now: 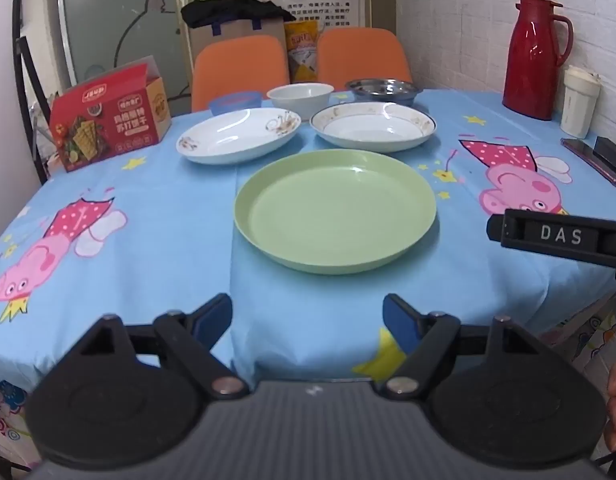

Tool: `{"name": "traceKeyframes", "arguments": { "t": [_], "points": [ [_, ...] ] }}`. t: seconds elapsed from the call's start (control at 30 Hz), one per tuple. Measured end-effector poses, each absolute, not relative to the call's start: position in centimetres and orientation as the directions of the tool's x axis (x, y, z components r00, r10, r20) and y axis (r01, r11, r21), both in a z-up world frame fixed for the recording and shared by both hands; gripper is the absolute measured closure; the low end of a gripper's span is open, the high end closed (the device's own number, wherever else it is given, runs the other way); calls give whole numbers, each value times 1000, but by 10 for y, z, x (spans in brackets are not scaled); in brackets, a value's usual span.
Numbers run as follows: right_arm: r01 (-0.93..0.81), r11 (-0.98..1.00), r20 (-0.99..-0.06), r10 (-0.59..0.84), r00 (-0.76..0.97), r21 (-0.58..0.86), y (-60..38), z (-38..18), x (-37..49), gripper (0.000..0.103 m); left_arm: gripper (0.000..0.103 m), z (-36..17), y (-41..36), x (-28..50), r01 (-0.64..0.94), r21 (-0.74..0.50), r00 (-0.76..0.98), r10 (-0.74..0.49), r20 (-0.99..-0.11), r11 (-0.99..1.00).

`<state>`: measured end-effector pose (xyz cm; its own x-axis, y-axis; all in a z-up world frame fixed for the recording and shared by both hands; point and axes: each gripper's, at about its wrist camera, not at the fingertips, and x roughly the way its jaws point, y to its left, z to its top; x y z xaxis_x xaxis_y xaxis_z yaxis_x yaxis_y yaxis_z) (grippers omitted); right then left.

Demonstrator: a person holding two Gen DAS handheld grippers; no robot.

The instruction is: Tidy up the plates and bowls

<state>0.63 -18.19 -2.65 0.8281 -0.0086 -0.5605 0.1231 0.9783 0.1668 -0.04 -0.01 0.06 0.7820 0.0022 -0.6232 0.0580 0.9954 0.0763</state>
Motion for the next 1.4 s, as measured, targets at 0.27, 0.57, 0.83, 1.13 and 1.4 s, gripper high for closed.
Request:
{"name": "traceKeyframes", "arguments": {
  "t": [0.27,0.57,0.83,1.13,1.4],
  "points": [
    [126,979,-570,-10,822,164,-180,-27,7,13,25,-2,0,3,65,65,770,-9,-638,996],
    [128,978,-573,-12,819,163,-179,-28,7,13,25,-3,1,1,62,61,772,-9,-635,996],
    [118,981,-569,-9,822,155,-181,-29,6,13,25,-2,5,0,55,58,775,-5,-632,997],
    [118,983,-554,-21,832,139,-177,-25,2,13,25,3,12,-3,39,36,786,-9,-618,999],
    [121,983,-555,-25,832,137,-176,-26,5,13,25,2,12,2,51,17,776,-29,-630,999]
  ]
}}
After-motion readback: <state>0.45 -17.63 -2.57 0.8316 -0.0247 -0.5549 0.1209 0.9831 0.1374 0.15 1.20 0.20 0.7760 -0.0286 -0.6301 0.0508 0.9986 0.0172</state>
